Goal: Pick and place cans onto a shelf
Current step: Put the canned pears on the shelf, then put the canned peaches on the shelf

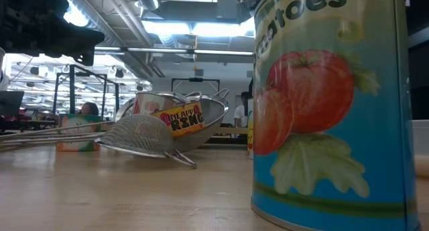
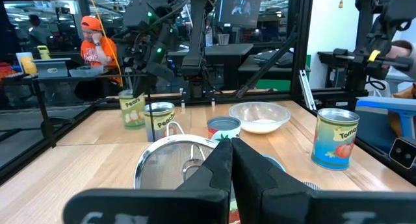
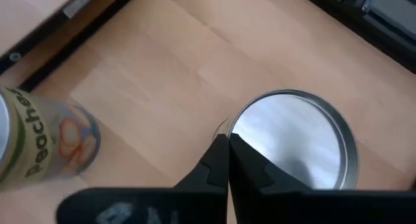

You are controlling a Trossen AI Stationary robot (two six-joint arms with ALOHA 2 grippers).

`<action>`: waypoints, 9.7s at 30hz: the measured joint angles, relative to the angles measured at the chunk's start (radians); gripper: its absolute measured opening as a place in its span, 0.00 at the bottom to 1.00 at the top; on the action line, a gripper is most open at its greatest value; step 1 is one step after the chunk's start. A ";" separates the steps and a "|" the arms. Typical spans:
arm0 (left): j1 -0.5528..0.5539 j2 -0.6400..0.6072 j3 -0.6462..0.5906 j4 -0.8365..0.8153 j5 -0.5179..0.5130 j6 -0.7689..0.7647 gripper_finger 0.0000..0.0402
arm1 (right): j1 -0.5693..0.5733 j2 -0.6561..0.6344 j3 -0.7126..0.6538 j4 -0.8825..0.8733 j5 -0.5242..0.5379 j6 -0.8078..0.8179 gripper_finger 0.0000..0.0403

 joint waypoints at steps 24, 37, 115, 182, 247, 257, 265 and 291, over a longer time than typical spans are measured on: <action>0.000 0.000 0.000 0.000 0.000 0.000 0.00 | 0.003 -0.004 0.661 -0.204 -0.009 -0.363 0.00; 0.000 0.000 0.000 0.000 0.000 0.000 0.00 | 0.003 0.194 0.932 -0.110 -0.196 -0.599 0.00; 0.000 0.000 0.000 -0.012 0.000 0.000 0.00 | -0.031 0.827 1.053 -0.205 -0.393 -0.886 0.00; 0.000 0.000 0.000 -0.007 0.001 -0.001 0.00 | 0.265 0.824 1.506 -0.900 -0.392 -0.660 0.31; 0.000 0.000 0.000 -0.014 0.004 0.000 0.00 | 0.467 0.218 0.071 0.316 0.036 -0.283 0.31; 0.000 0.000 0.000 -0.015 0.004 0.000 0.00 | 0.467 0.261 0.073 0.329 0.076 -0.280 0.29; 0.000 0.000 0.000 -0.015 0.004 0.000 0.00 | 0.467 0.260 0.074 0.327 0.069 -0.280 0.12; 0.000 0.000 0.000 -0.015 0.005 0.000 0.00 | 0.467 0.217 0.296 -0.082 0.037 -0.310 0.00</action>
